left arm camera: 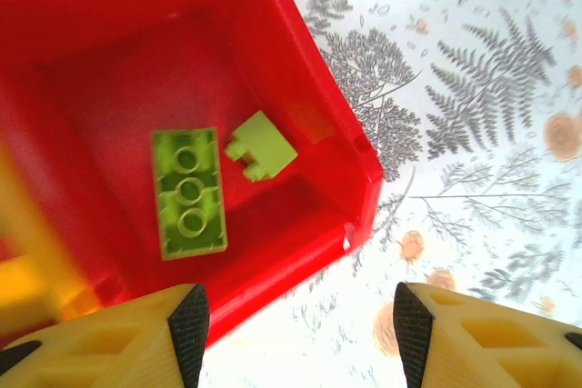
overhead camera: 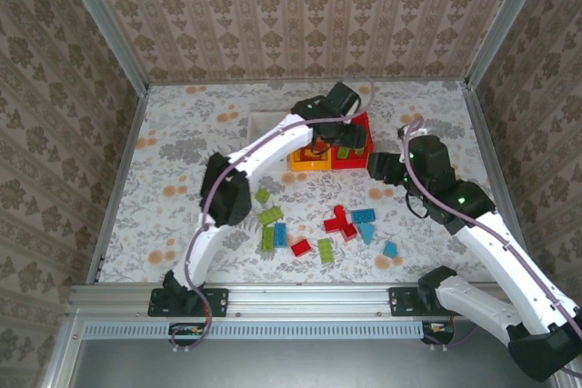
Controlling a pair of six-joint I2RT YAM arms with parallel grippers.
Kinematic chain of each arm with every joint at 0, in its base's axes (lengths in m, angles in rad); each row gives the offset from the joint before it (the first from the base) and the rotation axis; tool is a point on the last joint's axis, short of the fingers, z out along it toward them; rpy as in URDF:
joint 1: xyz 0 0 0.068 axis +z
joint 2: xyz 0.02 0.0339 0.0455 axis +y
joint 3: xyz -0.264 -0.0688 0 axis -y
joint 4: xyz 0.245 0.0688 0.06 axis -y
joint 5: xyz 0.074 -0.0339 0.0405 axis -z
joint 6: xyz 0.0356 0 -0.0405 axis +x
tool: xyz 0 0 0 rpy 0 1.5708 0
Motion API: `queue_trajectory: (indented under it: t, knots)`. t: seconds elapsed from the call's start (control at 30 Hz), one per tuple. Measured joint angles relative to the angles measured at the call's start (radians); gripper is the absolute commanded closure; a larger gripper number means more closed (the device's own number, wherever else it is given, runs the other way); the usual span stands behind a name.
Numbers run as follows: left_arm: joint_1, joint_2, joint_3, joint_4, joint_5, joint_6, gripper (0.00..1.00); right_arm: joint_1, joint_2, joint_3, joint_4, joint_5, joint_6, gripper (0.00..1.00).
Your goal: Sort the legos into containers by color
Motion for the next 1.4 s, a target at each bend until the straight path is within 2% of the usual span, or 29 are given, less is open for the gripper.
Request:
queue_trajectory:
  t: [0.17,0.27,0.37,0.47,0.6,0.73,1.07,1.33,1.4]
  knots:
    - [0.055,-0.378,-0.362,0.077,-0.040,-0.080,0.42,0.159,0.096,-0.004,-0.029,-0.034,-0.021,0.28]
    - [0.103,-0.610,-0.592,0.105,-0.057,-0.111,0.42,0.217,0.200,-0.009,-0.039,-0.061,-0.015,0.29]
    - [0.130,-0.826,-0.821,0.111,-0.047,-0.126,0.41,0.229,0.320,-0.008,-0.040,-0.081,-0.009,0.31]
    - [0.133,-1.014,-1.022,0.108,0.011,-0.125,0.41,0.235,0.455,0.011,-0.054,-0.101,-0.006,0.32]
    - [0.126,-1.185,-1.192,0.100,0.079,-0.143,0.41,0.235,0.618,0.050,-0.066,-0.111,-0.001,0.33]
    - [0.122,-1.250,-1.236,0.104,0.105,-0.166,0.41,0.235,0.690,0.060,-0.077,-0.110,0.010,0.38]
    - [0.097,-1.248,-1.237,0.139,0.110,-0.190,0.42,0.233,0.788,0.089,-0.085,-0.106,0.011,0.50]
    - [0.092,-1.236,-1.237,0.165,0.109,-0.196,0.42,0.217,0.848,0.126,-0.084,-0.102,0.005,0.66]
    - [0.090,-1.230,-1.237,0.170,0.109,-0.199,0.42,0.216,0.851,0.127,-0.085,-0.102,0.003,0.73]
